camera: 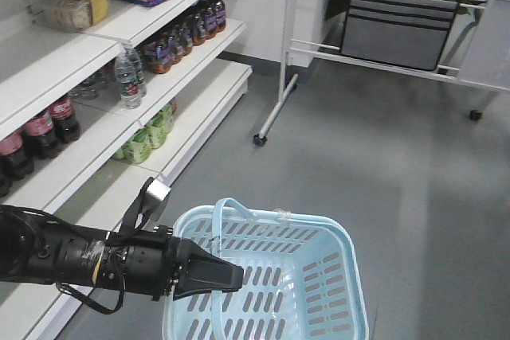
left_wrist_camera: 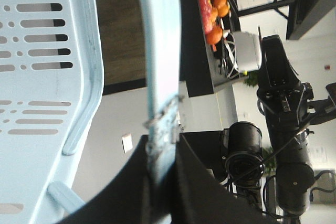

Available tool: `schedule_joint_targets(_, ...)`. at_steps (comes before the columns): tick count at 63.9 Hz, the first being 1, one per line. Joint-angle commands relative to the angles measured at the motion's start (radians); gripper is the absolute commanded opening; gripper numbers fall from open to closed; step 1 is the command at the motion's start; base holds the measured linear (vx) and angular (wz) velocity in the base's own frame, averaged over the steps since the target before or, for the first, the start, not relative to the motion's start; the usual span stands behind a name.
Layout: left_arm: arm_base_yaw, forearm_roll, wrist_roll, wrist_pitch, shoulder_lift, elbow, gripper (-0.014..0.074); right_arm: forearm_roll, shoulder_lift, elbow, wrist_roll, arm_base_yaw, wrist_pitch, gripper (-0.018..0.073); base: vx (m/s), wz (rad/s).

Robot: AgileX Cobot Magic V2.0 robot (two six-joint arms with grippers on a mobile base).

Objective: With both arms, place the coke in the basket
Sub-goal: 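Drive the base away from the shelf while holding the basket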

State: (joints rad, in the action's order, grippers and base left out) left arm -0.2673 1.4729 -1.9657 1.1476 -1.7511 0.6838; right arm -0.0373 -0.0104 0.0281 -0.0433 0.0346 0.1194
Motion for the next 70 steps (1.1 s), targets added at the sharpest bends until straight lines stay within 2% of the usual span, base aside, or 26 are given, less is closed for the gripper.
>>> schedule_joint_targets(1, -0.004, -0.058, 0.011, 0.234, 0.043, 0.016, -0.0006, -0.003, -0.018, 0.011, 0.008, -0.003, -0.074, -0.0009, 0.01, -0.46)
schedule_joint_targets(47, -0.004, -0.058, 0.011, 0.234, 0.043, 0.016, -0.0006, -0.003, -0.018, 0.011, 0.008, -0.003, -0.074, -0.0009, 0.03, -0.45)
schedule_joint_targets(70, -0.004, -0.058, 0.011, 0.234, 0.043, 0.016, -0.0006, -0.003, -0.018, 0.011, 0.008, -0.003, -0.074, -0.0009, 0.08, -0.29)
